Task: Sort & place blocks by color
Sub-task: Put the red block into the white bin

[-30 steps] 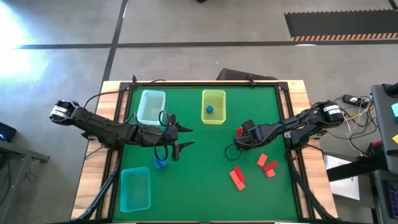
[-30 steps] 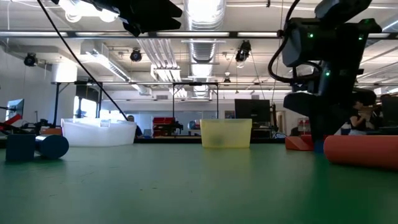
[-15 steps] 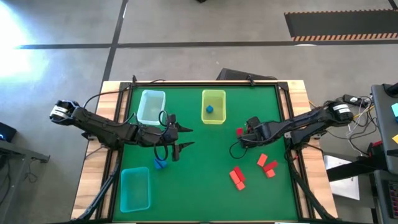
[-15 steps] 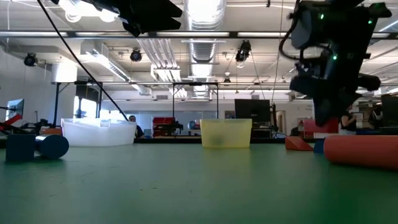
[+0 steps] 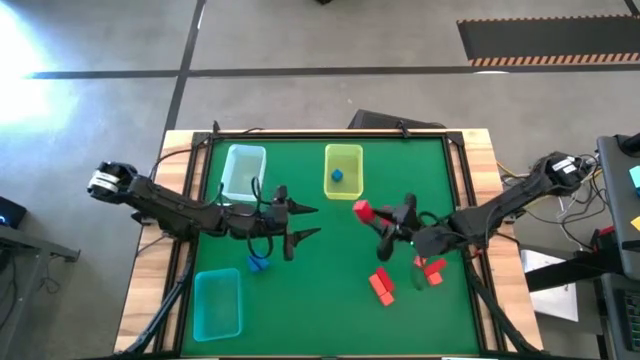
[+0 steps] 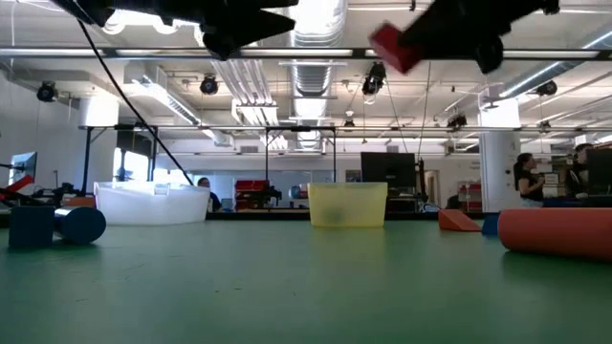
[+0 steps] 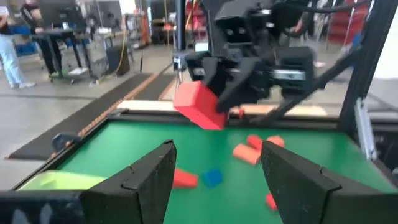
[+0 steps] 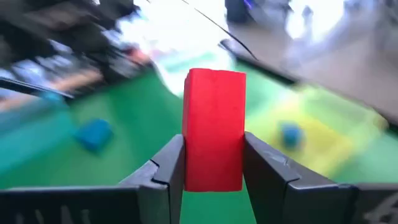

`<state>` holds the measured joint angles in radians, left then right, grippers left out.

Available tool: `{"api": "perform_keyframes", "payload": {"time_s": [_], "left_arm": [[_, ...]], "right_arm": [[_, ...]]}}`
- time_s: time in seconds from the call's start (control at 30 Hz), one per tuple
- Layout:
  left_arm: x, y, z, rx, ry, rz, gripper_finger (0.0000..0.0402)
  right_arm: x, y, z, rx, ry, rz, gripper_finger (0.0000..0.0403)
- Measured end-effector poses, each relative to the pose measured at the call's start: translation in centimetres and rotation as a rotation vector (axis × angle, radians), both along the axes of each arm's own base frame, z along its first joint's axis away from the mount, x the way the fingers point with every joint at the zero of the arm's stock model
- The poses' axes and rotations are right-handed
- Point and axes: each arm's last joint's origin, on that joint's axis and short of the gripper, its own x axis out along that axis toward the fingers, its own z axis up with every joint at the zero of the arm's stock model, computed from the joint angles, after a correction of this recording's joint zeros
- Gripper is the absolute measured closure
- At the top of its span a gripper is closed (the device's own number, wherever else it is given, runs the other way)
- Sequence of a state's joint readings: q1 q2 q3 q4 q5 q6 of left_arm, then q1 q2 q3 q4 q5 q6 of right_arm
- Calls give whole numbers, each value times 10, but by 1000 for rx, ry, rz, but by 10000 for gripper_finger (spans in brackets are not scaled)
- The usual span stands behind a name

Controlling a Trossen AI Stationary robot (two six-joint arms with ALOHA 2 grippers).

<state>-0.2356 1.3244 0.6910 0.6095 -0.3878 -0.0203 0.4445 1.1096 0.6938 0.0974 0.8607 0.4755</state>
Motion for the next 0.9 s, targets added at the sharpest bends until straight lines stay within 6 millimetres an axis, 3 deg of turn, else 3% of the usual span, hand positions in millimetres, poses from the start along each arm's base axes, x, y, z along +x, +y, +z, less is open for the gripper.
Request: {"api": "perform_keyframes", "payload": {"time_s": [0.23,0.33,0.9], "left_arm": [[18,-10,-5,-30,-184,-192,182],[27,-12,-9,-38,-247,-200,182],[53,-9,-14,-40,-286,-165,182]], "right_arm": [[17,20,-4,-187,-187,237,287],[23,24,-7,-227,-221,301,287],[28,27,-12,-245,-232,324,287]]}}
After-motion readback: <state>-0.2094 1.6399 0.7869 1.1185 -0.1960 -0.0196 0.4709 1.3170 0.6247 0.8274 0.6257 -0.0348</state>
